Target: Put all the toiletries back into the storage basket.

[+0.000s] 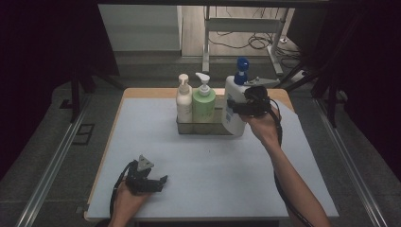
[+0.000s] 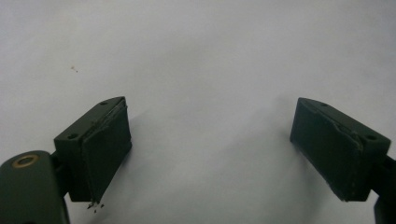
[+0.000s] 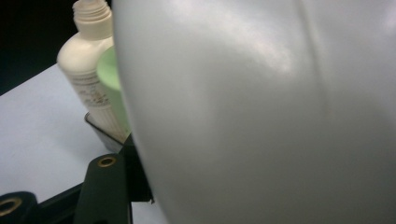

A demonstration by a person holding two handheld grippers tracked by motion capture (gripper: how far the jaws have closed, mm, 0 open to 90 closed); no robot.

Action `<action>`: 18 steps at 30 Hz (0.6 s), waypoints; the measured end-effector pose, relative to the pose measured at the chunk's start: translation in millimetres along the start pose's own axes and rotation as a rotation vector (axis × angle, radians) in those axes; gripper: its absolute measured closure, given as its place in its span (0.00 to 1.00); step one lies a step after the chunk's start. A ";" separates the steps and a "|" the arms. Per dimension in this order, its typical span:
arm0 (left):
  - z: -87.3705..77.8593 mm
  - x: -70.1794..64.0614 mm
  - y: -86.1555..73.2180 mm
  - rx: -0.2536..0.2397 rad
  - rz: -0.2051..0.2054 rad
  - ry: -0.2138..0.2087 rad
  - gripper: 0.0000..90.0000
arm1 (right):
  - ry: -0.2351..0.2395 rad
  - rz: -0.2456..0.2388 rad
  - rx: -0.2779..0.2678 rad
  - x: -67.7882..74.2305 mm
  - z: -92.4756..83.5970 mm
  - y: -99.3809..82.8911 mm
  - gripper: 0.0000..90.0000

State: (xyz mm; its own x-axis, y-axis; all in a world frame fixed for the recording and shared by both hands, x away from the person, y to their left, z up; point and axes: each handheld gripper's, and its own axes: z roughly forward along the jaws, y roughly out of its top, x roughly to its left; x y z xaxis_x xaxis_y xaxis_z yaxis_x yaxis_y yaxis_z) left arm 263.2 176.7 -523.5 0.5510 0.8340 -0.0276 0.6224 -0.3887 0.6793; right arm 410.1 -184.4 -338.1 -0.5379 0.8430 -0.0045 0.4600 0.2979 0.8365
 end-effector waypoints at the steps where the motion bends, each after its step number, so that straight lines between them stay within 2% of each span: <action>1: 0.0 0.0 0.0 0.000 0.000 0.000 0.13 | -0.003 0.004 0.000 -0.5 1.8 1.1 0.45; 18: 0.0 0.0 0.1 0.001 0.000 0.000 0.13 | -0.056 0.024 -0.030 -6.4 29.9 17.9 0.45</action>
State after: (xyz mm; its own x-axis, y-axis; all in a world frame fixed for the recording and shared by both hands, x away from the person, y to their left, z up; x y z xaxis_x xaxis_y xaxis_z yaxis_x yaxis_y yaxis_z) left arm 263.2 176.6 -523.5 0.5509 0.8341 -0.0281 0.6229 -0.3886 0.6790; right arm 442.8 -171.0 -339.5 -0.4864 0.8736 -0.0137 0.4503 0.2641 0.8529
